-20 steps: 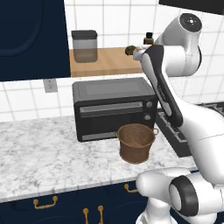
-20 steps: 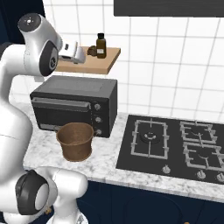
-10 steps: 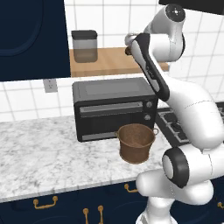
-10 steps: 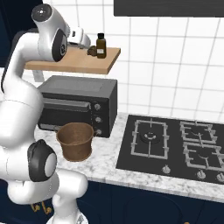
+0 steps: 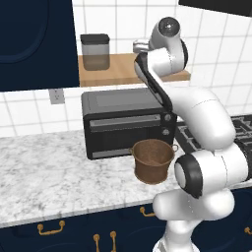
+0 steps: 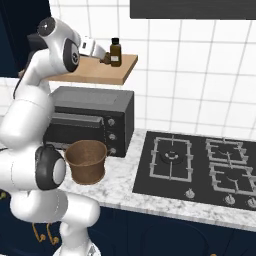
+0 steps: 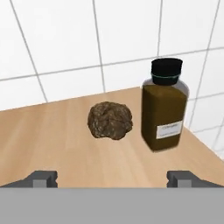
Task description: Open the cabinet, pick up the bread from the cabinet and place it in the basket. Then move the basket to the dining counter.
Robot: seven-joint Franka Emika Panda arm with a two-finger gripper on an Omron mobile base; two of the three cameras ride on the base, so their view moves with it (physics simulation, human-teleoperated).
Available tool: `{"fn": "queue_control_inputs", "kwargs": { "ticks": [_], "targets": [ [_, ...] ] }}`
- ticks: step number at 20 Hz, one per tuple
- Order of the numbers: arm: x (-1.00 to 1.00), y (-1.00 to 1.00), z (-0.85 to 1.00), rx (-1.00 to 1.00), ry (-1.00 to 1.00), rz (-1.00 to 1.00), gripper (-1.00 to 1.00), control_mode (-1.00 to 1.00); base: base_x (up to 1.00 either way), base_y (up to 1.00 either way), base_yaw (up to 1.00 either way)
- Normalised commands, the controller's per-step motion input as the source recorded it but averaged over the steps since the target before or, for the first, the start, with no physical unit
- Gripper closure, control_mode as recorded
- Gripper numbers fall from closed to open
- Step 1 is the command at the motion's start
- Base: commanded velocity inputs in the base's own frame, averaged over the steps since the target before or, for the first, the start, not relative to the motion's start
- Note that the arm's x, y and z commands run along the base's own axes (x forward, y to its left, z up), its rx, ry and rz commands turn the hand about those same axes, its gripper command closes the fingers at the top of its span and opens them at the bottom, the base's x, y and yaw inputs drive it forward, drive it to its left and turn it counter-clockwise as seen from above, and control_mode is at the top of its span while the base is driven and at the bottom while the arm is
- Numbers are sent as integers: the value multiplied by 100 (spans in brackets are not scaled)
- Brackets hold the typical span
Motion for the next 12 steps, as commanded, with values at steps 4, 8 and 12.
{"fn": "queue_control_inputs", "kwargs": {
  "ticks": [4, 8, 12],
  "targets": [
    [29, 8, 0, 6, 3, -19, -100, -100, 0, 0, 0],
    [25, 0, 8, 6, 10, -9, -100, -100, 0, 0, 0],
    [19, -1, 16, 7, 20, -4, -100, -100, 0, 0, 0]
  ]
}}
